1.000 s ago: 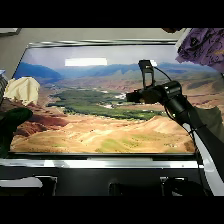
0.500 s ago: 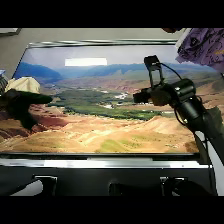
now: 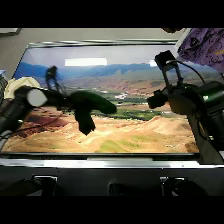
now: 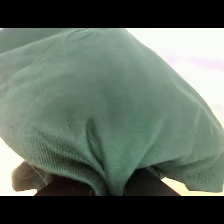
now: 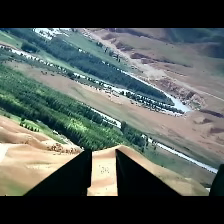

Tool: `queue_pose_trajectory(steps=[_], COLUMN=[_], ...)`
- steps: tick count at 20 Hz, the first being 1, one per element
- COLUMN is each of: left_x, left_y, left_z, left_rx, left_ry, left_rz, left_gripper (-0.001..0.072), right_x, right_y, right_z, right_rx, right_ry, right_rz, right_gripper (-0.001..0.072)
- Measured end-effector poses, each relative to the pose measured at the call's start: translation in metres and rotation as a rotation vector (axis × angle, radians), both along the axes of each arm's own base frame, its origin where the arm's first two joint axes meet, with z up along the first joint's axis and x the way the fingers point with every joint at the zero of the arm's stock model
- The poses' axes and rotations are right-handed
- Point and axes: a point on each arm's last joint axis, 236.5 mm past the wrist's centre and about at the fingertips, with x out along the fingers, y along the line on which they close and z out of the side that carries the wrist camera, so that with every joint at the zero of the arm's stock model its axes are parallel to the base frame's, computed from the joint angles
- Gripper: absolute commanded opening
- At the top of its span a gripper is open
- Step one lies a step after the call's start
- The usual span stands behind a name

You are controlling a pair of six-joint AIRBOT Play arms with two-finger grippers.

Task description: Fold the clothes and pants, and hang the long-sleeved shirts on hangers.

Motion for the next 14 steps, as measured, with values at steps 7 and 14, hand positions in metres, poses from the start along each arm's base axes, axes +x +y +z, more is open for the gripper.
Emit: queue_pose_trajectory(steps=[7, 14], left_x=[-0.002, 0.019], left_y=[-0.014, 0.091], left_z=[-0.027, 0.04], left_rx=[0.022, 0.051], left_ry=[0.063, -0.059], left_rz=[-0.035, 0.078], left_gripper=[0.0544, 0.0542], right_x=[0.004, 0.053], right_y=[-0.036, -0.086], right_z=[-0.028, -0.1], right_rx=[0.075, 0.632], right_ry=[0.039, 0.241], right_rz=[-0.15, -0.529], right_gripper=[0.0364, 0.05])
